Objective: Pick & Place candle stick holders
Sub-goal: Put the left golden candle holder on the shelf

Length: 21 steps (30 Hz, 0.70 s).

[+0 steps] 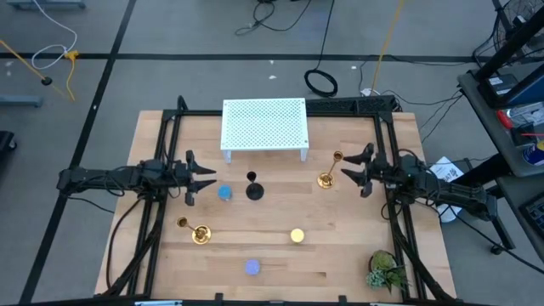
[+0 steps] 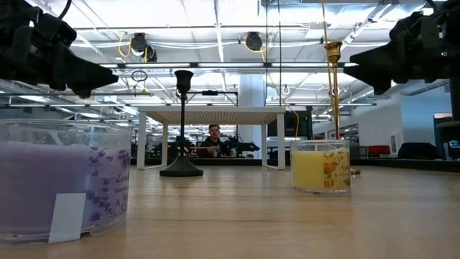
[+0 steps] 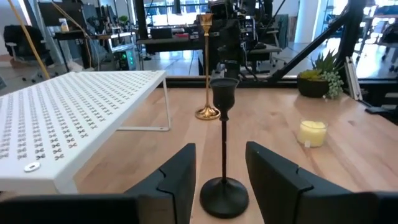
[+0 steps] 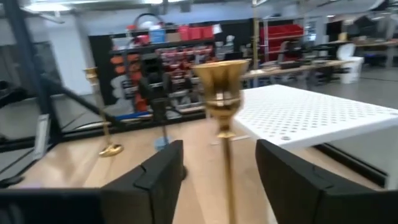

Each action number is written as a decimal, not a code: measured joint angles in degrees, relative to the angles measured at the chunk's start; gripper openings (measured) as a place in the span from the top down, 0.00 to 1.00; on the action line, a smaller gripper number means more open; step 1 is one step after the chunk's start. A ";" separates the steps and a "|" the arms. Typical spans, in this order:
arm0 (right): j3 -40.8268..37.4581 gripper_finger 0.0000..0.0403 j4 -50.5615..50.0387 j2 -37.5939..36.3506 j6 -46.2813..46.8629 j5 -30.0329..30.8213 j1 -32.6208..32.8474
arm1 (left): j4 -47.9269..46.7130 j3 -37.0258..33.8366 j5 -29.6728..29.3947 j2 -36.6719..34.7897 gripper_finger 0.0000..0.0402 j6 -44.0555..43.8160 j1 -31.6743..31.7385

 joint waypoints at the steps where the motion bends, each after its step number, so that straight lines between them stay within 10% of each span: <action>1: 0.00 0.48 -0.01 0.13 -0.36 -0.34 0.01 | 0.07 0.00 0.01 0.00 0.63 -0.30 0.00; 21: 0.02 0.46 14.41 14.25 -3.42 -0.01 0.00 | 0.18 0.04 0.13 0.00 0.63 -4.62 0.00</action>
